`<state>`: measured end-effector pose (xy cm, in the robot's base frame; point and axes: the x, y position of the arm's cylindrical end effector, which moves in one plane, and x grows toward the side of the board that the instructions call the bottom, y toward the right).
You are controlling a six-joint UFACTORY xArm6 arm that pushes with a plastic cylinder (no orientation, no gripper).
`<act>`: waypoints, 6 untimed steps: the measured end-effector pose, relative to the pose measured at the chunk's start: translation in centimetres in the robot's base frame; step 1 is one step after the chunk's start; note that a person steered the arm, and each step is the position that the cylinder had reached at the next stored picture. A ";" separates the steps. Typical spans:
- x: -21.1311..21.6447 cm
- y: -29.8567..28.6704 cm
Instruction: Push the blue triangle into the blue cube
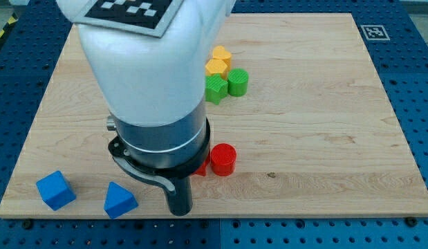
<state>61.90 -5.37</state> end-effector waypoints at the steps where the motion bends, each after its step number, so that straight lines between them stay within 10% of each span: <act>1: -0.1 -1.8; 6: -0.1 -13.3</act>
